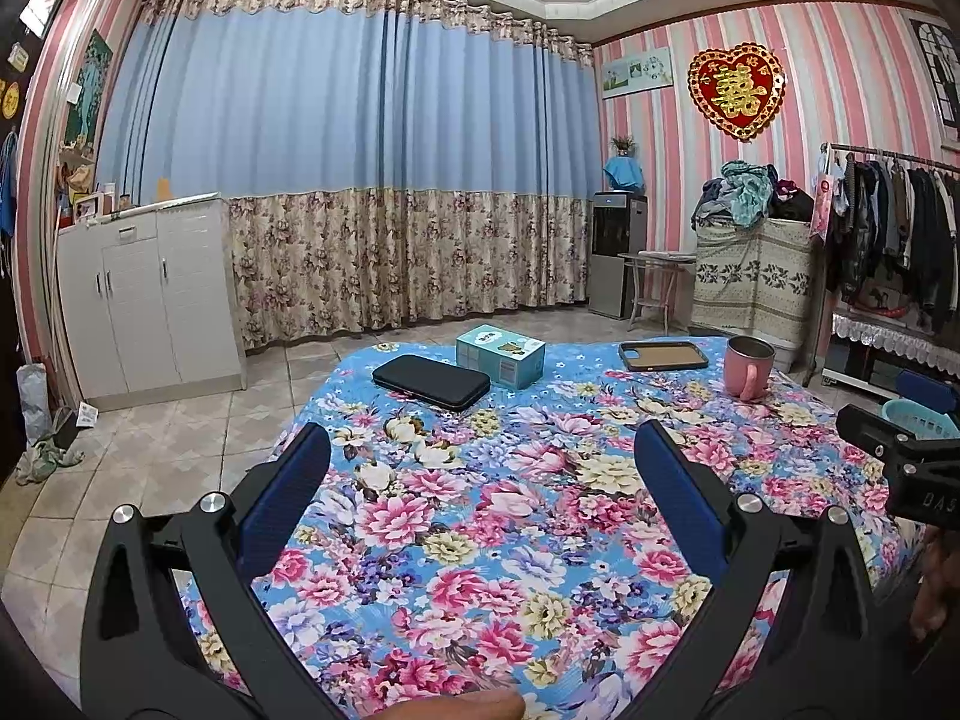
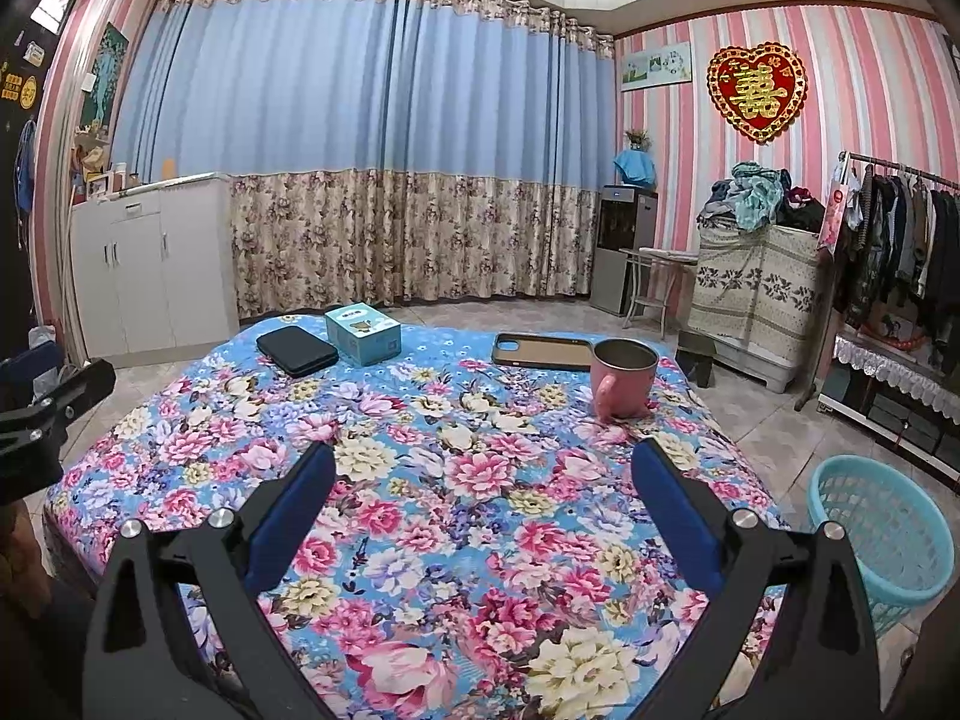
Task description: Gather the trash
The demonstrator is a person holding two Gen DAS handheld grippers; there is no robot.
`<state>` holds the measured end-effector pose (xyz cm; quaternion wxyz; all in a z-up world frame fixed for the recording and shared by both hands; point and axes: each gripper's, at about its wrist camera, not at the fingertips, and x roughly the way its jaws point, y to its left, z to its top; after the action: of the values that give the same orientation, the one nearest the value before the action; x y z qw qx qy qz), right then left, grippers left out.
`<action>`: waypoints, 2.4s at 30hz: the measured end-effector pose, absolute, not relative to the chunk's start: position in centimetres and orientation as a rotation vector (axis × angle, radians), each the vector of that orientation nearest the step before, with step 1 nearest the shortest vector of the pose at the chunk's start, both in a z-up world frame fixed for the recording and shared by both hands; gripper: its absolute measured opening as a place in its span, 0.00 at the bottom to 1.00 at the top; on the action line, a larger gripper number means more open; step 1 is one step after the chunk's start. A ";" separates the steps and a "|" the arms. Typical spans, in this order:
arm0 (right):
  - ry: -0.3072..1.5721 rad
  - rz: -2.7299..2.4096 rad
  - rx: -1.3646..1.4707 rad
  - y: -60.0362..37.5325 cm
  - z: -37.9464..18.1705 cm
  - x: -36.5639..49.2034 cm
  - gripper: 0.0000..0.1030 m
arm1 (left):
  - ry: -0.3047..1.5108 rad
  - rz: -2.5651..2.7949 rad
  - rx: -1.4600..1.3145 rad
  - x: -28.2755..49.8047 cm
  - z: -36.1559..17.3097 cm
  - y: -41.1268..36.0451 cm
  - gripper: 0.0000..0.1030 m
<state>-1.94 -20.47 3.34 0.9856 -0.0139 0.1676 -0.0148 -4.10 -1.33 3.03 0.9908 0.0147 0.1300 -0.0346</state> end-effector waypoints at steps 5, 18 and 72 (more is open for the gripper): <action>0.336 -0.031 -0.031 -20.4 3.3 -2.0 0.94 | 0.258 -0.081 0.047 -4.3 3.0 -1.8 0.95; 0.336 -0.036 -0.027 -20.4 3.4 -2.1 0.94 | 0.247 -0.090 0.025 -4.6 3.0 -1.4 0.95; 0.332 -0.033 -0.034 -20.4 3.4 -2.3 0.94 | 0.247 -0.075 0.056 -4.5 3.2 -1.2 0.95</action>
<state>-2.31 -20.44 3.43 0.9860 -0.0167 0.1650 -0.0164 -4.52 -1.22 3.22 0.9913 0.0278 0.1232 -0.0375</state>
